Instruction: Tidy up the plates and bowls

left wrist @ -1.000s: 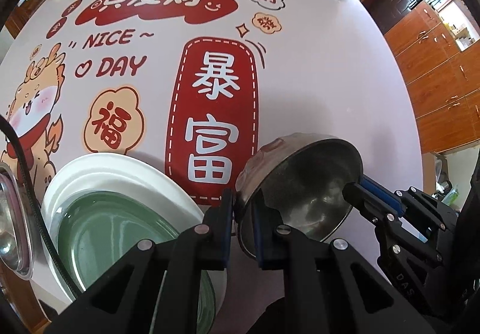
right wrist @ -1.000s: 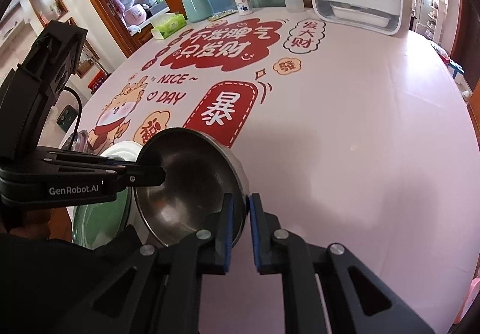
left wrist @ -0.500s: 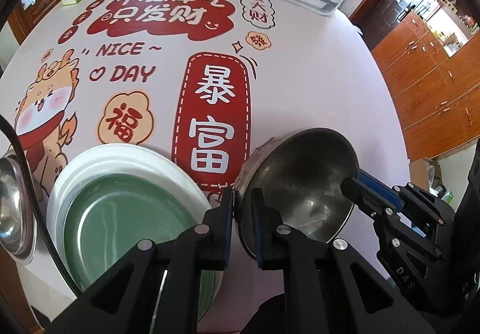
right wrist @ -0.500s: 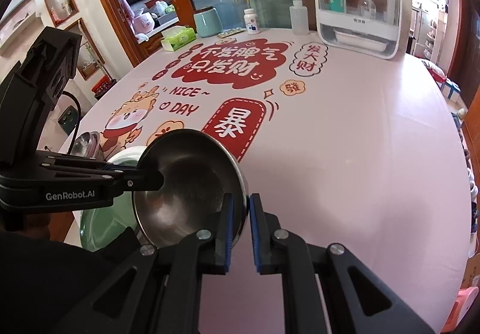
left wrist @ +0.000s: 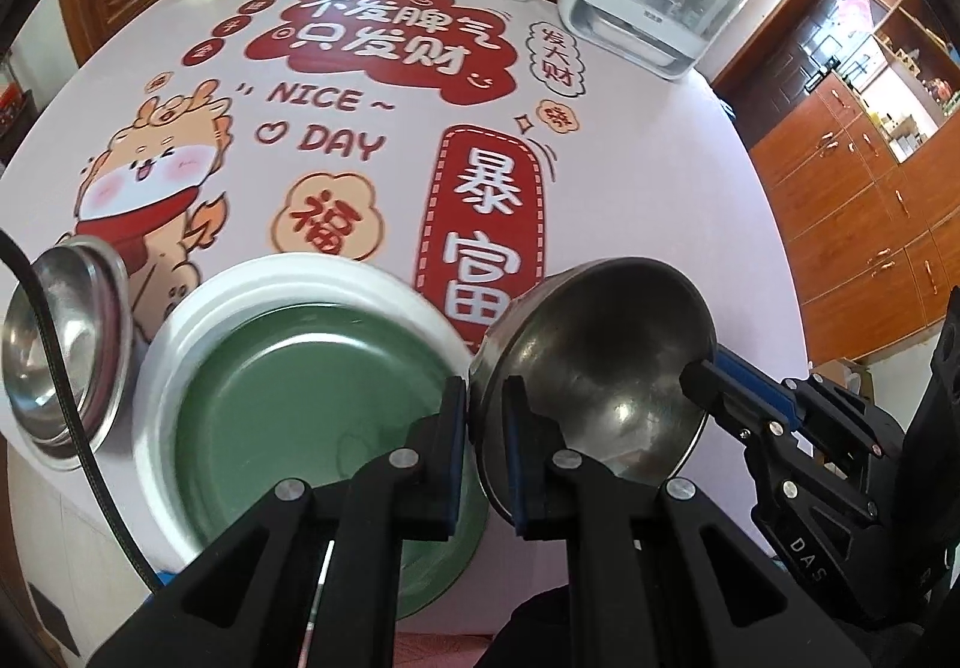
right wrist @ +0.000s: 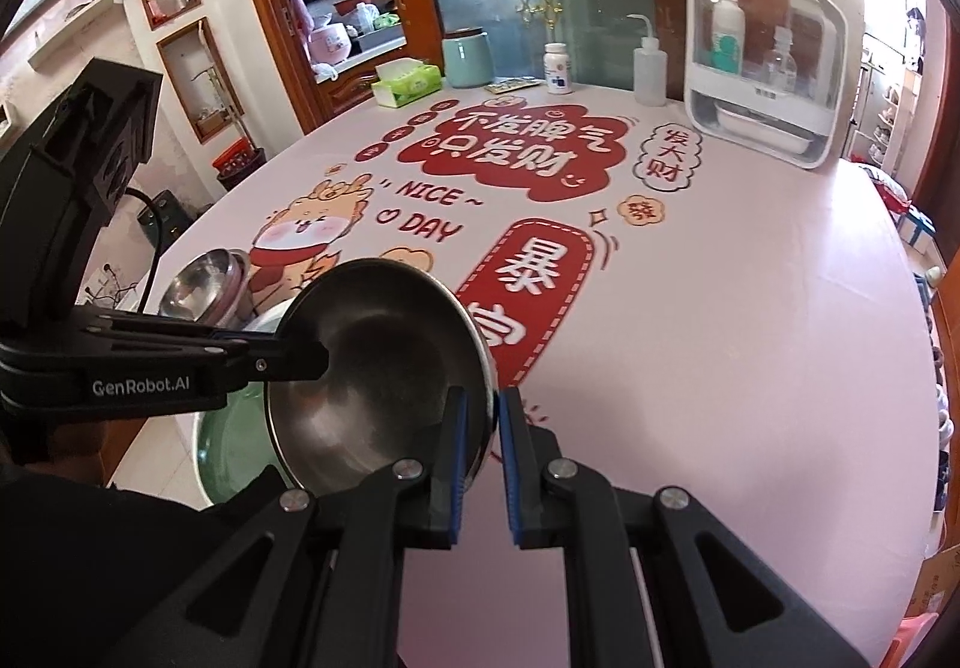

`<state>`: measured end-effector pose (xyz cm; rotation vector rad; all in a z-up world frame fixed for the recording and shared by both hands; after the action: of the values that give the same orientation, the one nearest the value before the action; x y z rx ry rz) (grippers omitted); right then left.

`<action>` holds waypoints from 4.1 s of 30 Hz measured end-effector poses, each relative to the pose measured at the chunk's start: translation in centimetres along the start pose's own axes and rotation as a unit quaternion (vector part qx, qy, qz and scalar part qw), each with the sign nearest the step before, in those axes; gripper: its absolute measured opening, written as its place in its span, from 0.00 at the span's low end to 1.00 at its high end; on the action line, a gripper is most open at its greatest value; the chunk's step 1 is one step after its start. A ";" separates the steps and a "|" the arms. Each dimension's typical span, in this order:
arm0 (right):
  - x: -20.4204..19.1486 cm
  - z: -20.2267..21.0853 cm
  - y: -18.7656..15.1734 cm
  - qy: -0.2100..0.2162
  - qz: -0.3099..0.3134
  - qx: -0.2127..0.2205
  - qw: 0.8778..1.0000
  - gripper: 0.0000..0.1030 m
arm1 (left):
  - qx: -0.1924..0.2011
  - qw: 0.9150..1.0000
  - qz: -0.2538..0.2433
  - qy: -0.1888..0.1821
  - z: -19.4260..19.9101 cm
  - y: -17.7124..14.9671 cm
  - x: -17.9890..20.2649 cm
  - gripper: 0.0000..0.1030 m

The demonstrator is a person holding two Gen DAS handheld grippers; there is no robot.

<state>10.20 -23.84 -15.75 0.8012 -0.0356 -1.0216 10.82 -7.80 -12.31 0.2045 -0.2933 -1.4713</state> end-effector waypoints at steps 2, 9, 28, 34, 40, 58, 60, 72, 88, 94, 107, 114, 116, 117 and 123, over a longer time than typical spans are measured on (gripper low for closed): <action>-0.8 -0.3 0.1 0.004 0.003 -0.001 1.000 0.10 | 0.002 1.000 0.004 0.003 0.3 -0.3 -0.9 0.10; -4.1 -2.0 0.9 0.023 0.011 -0.004 1.000 0.10 | -0.003 1.000 0.029 0.006 0.8 -1.7 -5.0 0.10; -14.5 -8.4 2.9 0.055 -0.005 -0.019 0.998 0.10 | -0.022 0.997 0.065 0.022 2.2 -2.7 -18.0 0.10; -16.7 -9.9 3.5 0.052 -0.020 -0.015 0.998 0.10 | -0.023 0.998 0.056 0.019 2.3 -2.4 -20.7 0.10; -18.5 -11.4 4.2 0.052 -0.049 0.005 0.997 0.10 | -0.018 0.999 0.037 0.016 2.5 -1.7 -23.4 0.10; -20.9 -15.5 4.7 0.009 -0.154 0.060 0.986 0.11 | -0.025 0.997 -0.069 -0.006 0.3 2.3 -27.6 0.10; -20.9 -16.0 4.6 0.007 -0.164 0.057 0.985 0.12 | -0.028 0.997 -0.074 -0.007 0.0 2.4 -27.9 0.10; -22.0 -18.0 5.1 -0.004 -0.173 0.037 0.984 0.13 | -0.041 0.997 -0.062 -0.018 -0.9 2.6 -29.8 0.11; -21.6 -17.1 3.5 -0.017 -0.221 0.047 0.974 0.41 | -0.030 0.998 -0.055 -0.030 -0.7 2.2 -30.7 0.29; -21.2 -16.6 2.6 0.001 -0.258 0.052 0.965 0.45 | -0.034 0.997 -0.053 -0.035 -0.8 1.9 -30.9 0.46; -19.1 -17.9 1.4 0.049 -0.346 0.021 0.937 0.54 | -0.078 0.995 -0.046 -0.031 -2.6 1.8 -31.5 0.49; -17.6 -18.8 0.3 0.075 -0.398 0.013 0.914 0.54 | -0.114 0.992 -0.049 -0.031 -4.4 2.0 -31.2 0.50; -17.3 -19.0 0.0 0.083 -0.409 0.014 0.909 0.54 | -0.124 0.990 -0.049 -0.035 -4.8 2.0 -31.1 0.49; -17.2 -19.2 -0.1 0.088 -0.416 0.013 0.905 0.54 | -0.127 0.990 -0.050 -0.037 -5.0 2.1 -31.0 0.49; -16.5 -19.9 -0.1 0.102 -0.431 0.009 0.896 0.54 | -0.140 0.988 -0.053 -0.037 -5.8 2.4 -30.7 0.49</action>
<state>8.70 0.39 -24.76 0.9579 0.5380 -1.7638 12.63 22.70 -19.20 -0.0615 -0.1341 -1.6099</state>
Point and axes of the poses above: each gripper's, at about its wrist camera, not at the fingertips, and z roughly against the way its jaws point, x to its right, y to its top, the point moved 1 cm from there along -z, roughly the way its jaws point, and after that the axes turned 13 degrees about y, right-handed, at the moved point
